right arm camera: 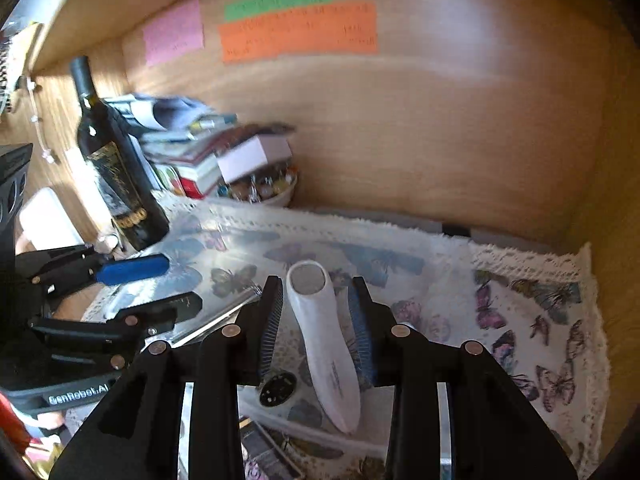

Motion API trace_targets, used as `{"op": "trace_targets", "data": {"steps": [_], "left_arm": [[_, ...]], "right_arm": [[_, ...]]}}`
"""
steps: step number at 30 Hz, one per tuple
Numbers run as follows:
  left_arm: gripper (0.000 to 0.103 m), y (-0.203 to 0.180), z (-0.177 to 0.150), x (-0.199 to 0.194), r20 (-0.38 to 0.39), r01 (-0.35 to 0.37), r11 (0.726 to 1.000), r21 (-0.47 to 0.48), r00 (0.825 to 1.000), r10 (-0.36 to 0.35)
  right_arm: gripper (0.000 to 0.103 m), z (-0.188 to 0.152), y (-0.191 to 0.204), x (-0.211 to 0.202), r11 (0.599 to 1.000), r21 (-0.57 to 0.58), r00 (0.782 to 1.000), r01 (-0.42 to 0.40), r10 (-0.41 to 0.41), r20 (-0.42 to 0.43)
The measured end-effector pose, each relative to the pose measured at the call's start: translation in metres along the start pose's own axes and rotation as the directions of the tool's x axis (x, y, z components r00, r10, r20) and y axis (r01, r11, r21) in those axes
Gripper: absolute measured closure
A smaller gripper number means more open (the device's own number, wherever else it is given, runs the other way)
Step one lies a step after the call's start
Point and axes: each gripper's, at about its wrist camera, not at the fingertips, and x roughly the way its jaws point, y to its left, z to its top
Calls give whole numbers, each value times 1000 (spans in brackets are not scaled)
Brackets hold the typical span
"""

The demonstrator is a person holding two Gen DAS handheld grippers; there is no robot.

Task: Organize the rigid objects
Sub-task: 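Lower the device with the right tool into the box while the left tool releases its item there, then grasp the black-and-orange battery with the right tool while the left tool moves to the keys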

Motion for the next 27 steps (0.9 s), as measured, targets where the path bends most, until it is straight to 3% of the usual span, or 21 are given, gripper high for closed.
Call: {"op": "trace_targets", "data": {"steps": [4, 6, 11, 19, 27], "left_arm": [[27, 2, -2, -26, 60, -19, 1000, -10, 998, 19], [16, 2, -6, -35, 76, -38, 999, -8, 996, 39], [6, -1, -28, -51, 86, -52, 999, 8, 995, 52], [5, -8, -68, -45, -2, -23, 1000, -14, 1000, 23], [5, -18, -110, -25, -115, -62, 998, 17, 991, 63]], "right_arm": [[58, -2, 4, -26, 1000, -10, 999, -7, 8, 52], [50, -5, 7, -38, 1000, -11, 997, -9, 10, 76], [44, -20, 12, -59, 999, -34, 996, -12, 15, 89], [41, -56, 20, -67, 998, -64, 999, -21, 23, 35], [41, -92, 28, -32, 996, -87, 995, -34, 25, -98]]}}
